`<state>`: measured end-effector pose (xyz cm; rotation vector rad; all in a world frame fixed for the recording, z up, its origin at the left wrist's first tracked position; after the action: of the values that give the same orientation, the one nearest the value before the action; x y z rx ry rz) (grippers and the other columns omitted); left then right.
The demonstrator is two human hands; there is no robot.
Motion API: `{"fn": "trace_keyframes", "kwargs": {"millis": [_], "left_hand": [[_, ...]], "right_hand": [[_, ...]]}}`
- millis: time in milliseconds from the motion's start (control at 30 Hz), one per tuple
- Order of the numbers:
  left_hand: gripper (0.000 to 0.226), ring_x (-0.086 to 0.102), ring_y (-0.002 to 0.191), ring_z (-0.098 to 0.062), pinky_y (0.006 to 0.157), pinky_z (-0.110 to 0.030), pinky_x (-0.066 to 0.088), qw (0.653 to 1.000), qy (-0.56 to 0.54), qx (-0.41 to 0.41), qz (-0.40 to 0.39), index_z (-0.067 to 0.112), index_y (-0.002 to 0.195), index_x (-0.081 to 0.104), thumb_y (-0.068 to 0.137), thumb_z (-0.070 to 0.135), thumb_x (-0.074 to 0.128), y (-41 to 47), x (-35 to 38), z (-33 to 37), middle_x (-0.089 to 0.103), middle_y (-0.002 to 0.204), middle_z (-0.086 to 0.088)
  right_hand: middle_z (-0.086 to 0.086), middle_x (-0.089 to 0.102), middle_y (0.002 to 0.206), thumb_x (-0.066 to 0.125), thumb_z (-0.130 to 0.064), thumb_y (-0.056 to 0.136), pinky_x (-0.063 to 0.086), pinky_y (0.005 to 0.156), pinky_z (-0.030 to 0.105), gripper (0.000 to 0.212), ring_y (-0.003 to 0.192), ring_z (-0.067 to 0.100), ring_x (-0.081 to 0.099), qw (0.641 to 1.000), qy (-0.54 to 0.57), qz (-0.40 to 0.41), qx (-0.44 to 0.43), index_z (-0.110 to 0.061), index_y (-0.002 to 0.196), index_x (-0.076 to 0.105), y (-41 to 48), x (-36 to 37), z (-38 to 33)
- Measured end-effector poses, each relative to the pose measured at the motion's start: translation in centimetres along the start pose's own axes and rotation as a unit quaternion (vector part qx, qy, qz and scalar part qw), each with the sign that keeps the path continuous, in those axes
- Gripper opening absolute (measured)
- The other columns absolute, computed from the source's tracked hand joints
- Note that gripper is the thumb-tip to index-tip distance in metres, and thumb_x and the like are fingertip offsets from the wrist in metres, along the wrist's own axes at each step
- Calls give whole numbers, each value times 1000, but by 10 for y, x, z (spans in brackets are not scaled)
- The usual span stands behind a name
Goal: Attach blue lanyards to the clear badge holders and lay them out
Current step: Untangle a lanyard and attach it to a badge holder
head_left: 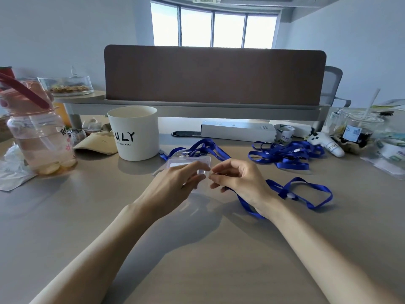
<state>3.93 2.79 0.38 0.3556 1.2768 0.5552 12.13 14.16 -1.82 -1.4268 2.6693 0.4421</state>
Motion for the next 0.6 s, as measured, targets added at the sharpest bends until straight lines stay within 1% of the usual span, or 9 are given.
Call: {"fn": "trace_keyframes", "kwargs": {"millis": [67,133,167,233,300,367,467,533,600], "left_hand": [[26,54,67,-2,59,-23,52,999,22,16,18,25,112,60,92,39,52,0,-3,5,67,92,9],[21,53,68,-3,58,-20,51,998,45,30,28,22,106,62,89,35,59,0,-7,8,66,91,9],[21,52,68,-3,58,-16,49,998,51,30,26,21,104,61,89,35,60,0,-7,8,64,91,10],[22,51,70,-4,57,-7,40,998,61,30,15,21,104,59,88,36,60,0,-5,8,60,92,12],[22,50,71,-4,56,-4,35,996,73,41,6,21,103,58,89,36,60,-1,-1,9,61,92,10],[22,49,71,-5,56,-6,36,996,76,47,3,21,103,56,89,39,58,-1,1,10,59,91,10],[25,48,67,-8,54,-14,38,997,73,26,11,22,100,46,91,44,54,-2,-1,7,51,84,15],[23,44,61,-9,51,-13,34,996,80,30,25,23,92,43,91,42,55,-2,-4,9,47,78,16],[20,38,58,-9,50,-9,26,993,104,54,34,21,84,49,92,38,57,-3,-6,14,44,73,17]], "right_hand": [[8,77,86,73,-4,83,59,68,28,17,80,22,74,1000,3,-14,3,-4,100,68,0,3,-1],[9,76,85,75,-4,82,58,68,27,20,80,23,74,1000,14,-11,9,-4,99,66,0,3,-1],[9,76,85,76,-5,80,58,67,28,22,79,23,74,1000,20,-7,15,-4,99,65,0,2,0],[8,76,83,77,-5,78,59,69,29,23,78,24,74,999,24,-3,27,-5,96,63,0,1,2],[8,76,81,78,-6,77,60,70,29,23,77,23,74,999,20,-1,39,-7,95,63,0,1,5],[7,77,81,79,-7,77,60,69,29,26,76,23,74,999,17,5,49,-6,96,63,0,-2,7],[9,76,80,81,-7,75,59,66,28,28,72,23,74,998,22,11,52,-5,95,62,-2,-3,7],[10,76,78,82,-7,74,59,65,28,28,69,22,73,998,25,20,50,-5,92,60,-2,-5,5],[9,76,79,83,-9,73,58,66,30,30,67,21,72,999,10,29,43,-6,85,55,-2,-6,3]]}}
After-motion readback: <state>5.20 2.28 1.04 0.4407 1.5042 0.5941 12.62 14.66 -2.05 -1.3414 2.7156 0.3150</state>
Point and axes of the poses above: each hand's wrist, its own y-axis towards the middle knuckle, its own x-axis out of the palm, z = x × y, the point moved 9 cm from there along y, towards the middle knuckle
